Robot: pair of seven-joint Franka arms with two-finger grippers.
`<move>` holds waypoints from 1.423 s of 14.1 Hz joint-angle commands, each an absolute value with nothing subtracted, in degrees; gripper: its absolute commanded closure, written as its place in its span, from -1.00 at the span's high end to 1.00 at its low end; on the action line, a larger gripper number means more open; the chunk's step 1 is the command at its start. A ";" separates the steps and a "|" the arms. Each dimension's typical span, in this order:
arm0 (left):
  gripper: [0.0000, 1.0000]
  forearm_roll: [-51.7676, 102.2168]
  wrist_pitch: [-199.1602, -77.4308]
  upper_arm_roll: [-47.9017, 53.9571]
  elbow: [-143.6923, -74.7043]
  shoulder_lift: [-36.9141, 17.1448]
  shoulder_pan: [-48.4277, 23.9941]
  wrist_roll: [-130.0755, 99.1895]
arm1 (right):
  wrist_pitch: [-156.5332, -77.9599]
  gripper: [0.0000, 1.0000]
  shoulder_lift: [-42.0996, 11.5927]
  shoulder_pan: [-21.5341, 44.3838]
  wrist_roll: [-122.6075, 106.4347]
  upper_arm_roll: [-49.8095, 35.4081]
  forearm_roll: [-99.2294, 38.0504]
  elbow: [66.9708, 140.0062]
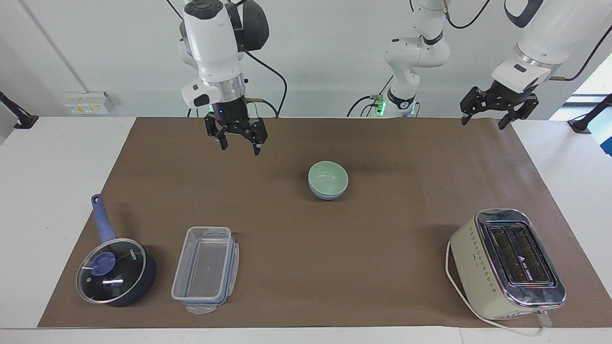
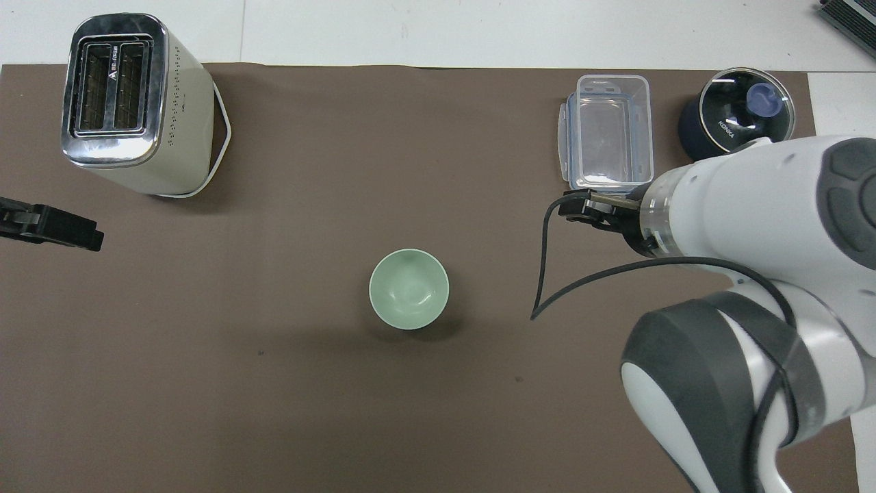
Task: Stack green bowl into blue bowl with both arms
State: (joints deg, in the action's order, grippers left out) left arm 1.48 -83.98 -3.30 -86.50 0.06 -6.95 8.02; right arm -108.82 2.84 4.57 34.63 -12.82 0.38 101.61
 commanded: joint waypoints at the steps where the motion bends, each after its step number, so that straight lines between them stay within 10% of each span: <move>1: 1.00 2.11 -82.88 -2.81 -85.96 0.35 -6.15 7.73 | -103.47 1.00 4.04 1.85 30.60 -13.27 0.09 99.07; 9: 1.00 2.11 -82.88 -2.81 -85.96 0.35 -6.15 7.65 | -88.87 1.00 6.85 5.11 13.22 2.97 0.00 93.60; 20: 1.00 1.93 -83.23 -2.81 -85.96 0.35 -6.06 7.65 | -85.35 1.00 6.94 -0.88 6.42 1.05 -0.09 93.43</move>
